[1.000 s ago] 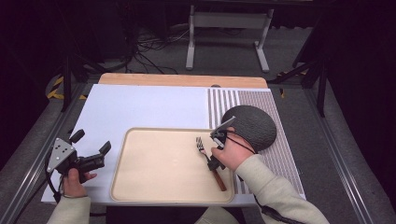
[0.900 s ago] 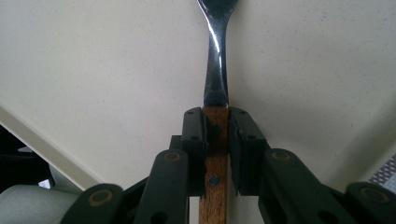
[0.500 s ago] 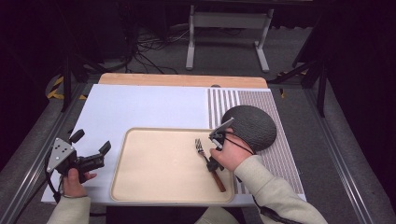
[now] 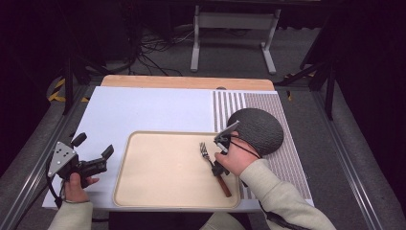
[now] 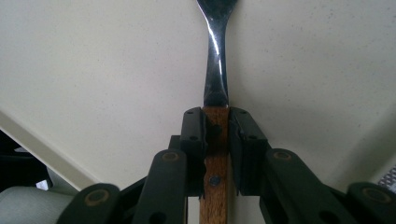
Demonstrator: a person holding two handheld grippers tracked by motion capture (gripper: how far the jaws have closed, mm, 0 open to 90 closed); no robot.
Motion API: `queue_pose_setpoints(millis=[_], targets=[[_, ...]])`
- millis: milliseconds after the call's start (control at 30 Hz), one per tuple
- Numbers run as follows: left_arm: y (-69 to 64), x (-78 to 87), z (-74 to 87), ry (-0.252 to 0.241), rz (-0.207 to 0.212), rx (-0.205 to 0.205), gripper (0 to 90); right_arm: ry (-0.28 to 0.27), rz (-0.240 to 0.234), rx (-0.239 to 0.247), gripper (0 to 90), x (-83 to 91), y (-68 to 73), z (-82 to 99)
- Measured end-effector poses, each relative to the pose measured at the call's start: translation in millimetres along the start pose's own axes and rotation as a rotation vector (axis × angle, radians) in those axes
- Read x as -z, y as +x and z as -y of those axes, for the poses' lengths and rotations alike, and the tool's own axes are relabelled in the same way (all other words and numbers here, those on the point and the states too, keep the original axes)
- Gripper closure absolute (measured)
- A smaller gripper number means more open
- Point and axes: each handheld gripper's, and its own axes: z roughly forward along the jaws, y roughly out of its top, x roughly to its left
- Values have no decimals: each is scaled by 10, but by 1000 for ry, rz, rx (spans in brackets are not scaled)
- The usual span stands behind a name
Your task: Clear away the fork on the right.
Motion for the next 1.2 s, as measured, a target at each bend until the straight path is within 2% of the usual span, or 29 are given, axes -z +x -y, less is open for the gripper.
queue_pose_setpoints(millis=[100,233,333,400,433,467,533,633,667,767,867,967,1200], targets=[[6,0,2,2,0,-3,0,-18,-18,-7,700,3,-4,0],[6,0,2,2,0,-3,0,-28,-16,7,653,15,-5,0],[8,3,1,2,-1,-3,0,-57,-21,31,558,33,1,0],[8,3,1,2,-1,-3,0,-108,-20,61,448,48,14,5],[7,2,1,2,0,-3,0,-108,-20,61,448,48,14,5],[7,2,1,3,0,-3,0,-169,-9,105,372,66,36,19],[5,0,3,1,-1,-2,0,-179,-2,116,353,73,43,23],[5,-1,3,2,-1,-2,0,-252,33,196,251,102,78,36],[5,-1,3,2,-1,-2,0,-252,33,196,251,102,78,36],[4,-1,4,2,-1,-1,0,-301,45,289,205,138,90,29],[4,-2,6,3,0,0,0,-342,50,352,196,171,101,20],[3,-3,6,3,1,0,0,-391,35,413,217,210,106,7],[-1,-6,8,4,1,-2,0,-450,20,617,318,195,111,-58]])
